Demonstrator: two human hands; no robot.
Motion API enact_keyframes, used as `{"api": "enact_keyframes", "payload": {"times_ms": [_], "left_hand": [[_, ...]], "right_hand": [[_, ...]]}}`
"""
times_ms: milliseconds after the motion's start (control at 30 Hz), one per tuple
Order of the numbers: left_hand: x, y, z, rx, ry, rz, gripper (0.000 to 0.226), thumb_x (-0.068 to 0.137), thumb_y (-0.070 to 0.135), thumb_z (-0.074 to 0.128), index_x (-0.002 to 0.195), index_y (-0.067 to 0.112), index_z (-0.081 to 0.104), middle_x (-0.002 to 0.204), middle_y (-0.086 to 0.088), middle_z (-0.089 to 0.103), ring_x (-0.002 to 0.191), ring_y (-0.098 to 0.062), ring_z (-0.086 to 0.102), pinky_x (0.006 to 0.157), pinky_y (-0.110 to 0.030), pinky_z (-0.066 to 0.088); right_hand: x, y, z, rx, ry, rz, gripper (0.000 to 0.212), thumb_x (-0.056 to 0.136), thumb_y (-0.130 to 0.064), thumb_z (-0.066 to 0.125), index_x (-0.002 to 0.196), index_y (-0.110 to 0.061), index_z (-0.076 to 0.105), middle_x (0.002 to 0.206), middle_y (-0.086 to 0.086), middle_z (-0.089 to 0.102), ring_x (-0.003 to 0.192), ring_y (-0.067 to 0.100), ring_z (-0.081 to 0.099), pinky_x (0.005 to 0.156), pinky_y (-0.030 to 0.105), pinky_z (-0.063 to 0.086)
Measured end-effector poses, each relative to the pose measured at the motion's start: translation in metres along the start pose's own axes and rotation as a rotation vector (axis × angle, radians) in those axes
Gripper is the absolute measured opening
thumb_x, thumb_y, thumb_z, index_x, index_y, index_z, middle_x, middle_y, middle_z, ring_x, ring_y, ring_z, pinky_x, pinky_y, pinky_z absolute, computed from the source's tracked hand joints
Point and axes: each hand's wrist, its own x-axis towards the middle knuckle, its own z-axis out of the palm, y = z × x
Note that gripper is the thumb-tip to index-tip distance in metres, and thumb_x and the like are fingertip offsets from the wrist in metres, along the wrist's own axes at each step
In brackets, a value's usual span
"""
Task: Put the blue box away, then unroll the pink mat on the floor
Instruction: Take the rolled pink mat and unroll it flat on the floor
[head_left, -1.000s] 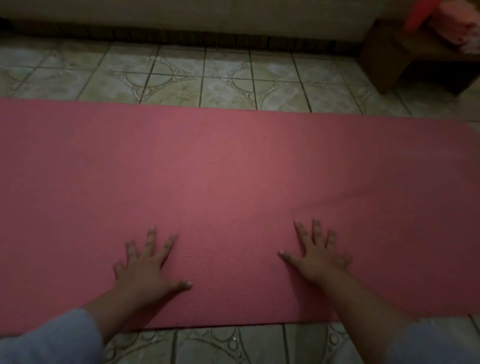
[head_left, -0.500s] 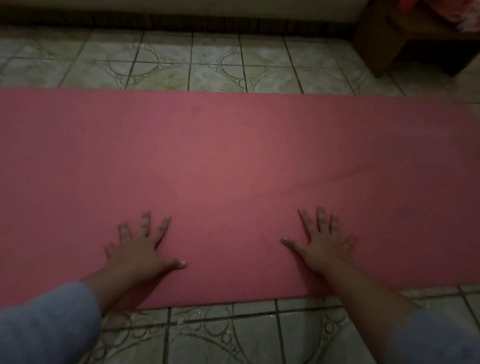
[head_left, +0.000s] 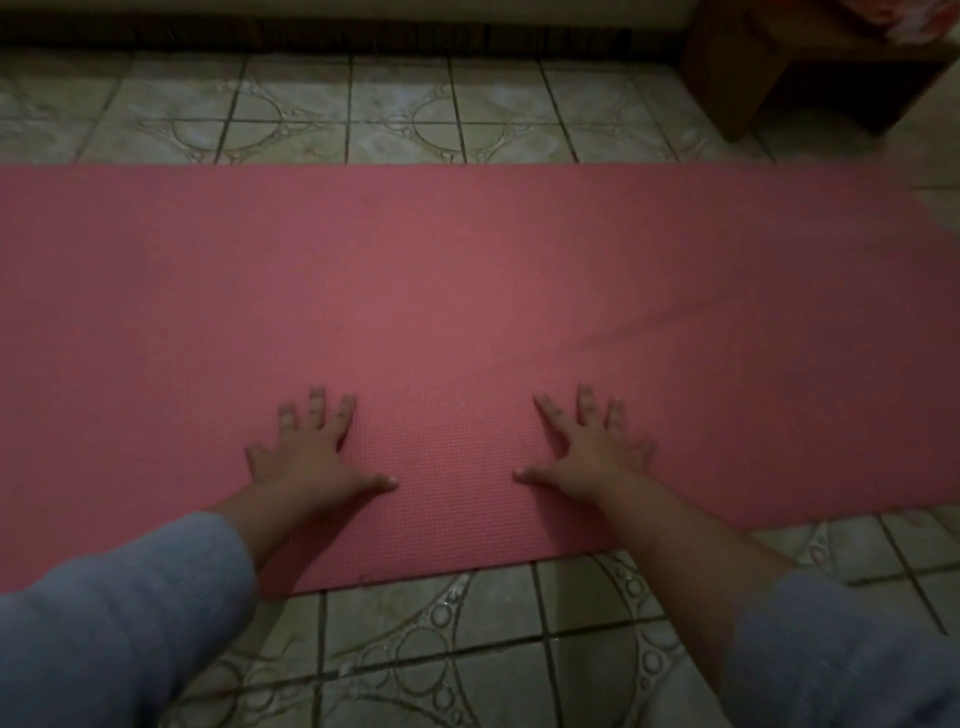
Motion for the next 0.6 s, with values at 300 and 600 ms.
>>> {"api": "enact_keyframes", "payload": {"times_ms": [300, 600], "left_hand": [[0.022, 0.019, -0.025, 0.009, -0.096, -0.043, 0.13, 0.052, 0.071, 0.073, 0.146, 0.042, -0.013, 0.156, 0.008, -0.027, 0.146, -0.035, -0.014, 0.104, -0.074, 0.018], [0.045, 0.025, -0.043, 0.054, -0.121, -0.049, 0.135, 0.05, 0.07, 0.075, 0.145, 0.039, -0.016, 0.156, 0.005, -0.028, 0.145, -0.038, -0.011, 0.102, -0.072, 0.026]], "right_hand": [[0.015, -0.01, -0.018, -0.064, -0.064, 0.046, 0.107, 0.061, -0.077, 0.063, 0.139, -0.063, -0.009, 0.158, -0.008, -0.027, 0.146, 0.035, -0.018, 0.104, 0.075, 0.011], [0.033, -0.022, -0.038, -0.076, -0.115, 0.085, 0.107, 0.061, -0.076, 0.064, 0.136, -0.065, -0.012, 0.156, -0.009, -0.031, 0.146, 0.036, -0.018, 0.105, 0.073, 0.014]]}}
